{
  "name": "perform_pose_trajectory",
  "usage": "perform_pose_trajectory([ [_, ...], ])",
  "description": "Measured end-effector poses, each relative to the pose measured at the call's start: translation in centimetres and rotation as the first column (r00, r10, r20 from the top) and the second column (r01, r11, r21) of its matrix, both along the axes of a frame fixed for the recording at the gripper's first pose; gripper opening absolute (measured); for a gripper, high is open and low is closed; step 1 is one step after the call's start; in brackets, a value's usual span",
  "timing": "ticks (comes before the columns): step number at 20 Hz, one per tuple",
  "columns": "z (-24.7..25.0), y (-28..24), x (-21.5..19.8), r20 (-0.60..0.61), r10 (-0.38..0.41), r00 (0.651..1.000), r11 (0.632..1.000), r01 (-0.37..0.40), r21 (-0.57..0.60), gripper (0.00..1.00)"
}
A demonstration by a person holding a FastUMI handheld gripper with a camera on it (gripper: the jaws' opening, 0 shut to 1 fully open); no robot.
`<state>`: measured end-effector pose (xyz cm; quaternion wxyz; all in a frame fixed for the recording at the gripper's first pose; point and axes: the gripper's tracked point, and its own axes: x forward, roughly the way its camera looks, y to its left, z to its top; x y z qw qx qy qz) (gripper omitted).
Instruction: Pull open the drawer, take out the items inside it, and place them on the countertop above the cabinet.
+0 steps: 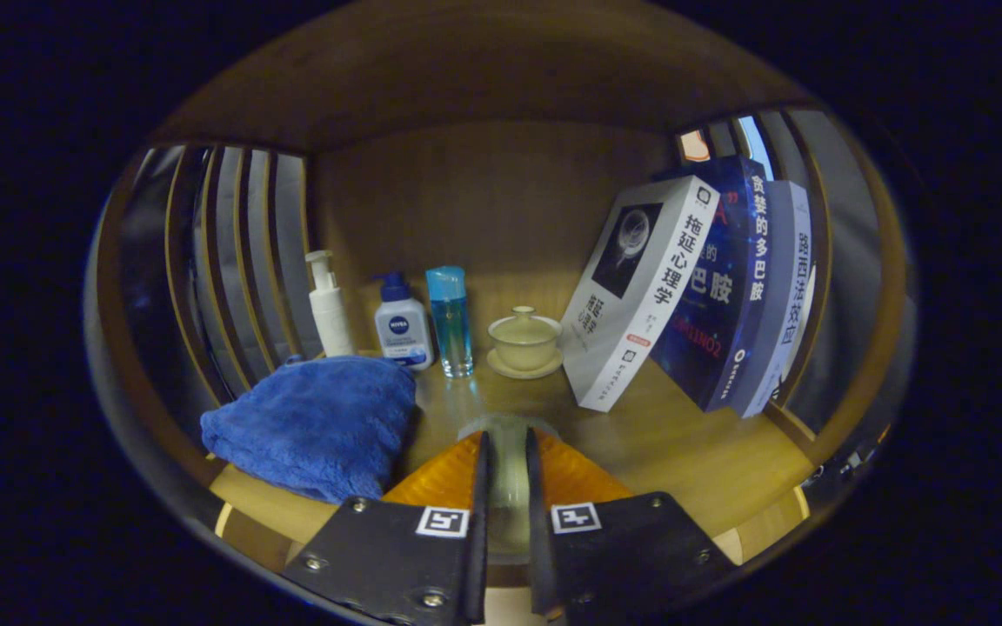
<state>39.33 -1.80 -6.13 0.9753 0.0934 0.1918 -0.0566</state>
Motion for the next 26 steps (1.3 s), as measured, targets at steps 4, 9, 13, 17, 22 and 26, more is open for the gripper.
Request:
perform_pose_trajectory([
  [4, 0.4, 0.0, -0.6, 0.037, 0.006, 0.999, 1.0, -0.006, -0.001, 0.21],
  [9, 4.7, -0.1, -4.4, 0.153, 0.015, 0.988, 1.0, -0.018, 0.016, 0.21],
  [13, 7.3, 0.4, -10.8, 0.213, 0.049, 0.976, 0.998, -0.054, 0.016, 0.21],
  [17, 7.3, 1.0, -17.8, 0.243, 0.063, 0.968, 0.997, -0.069, 0.018, 0.21],
  [22, 4.5, 1.8, -25.5, 0.241, 0.051, 0.969, 0.998, -0.055, 0.011, 0.21],
  [26, 1.5, 2.3, -30.1, 0.223, 0.033, 0.974, 0.999, -0.036, 0.01, 0.21],
])
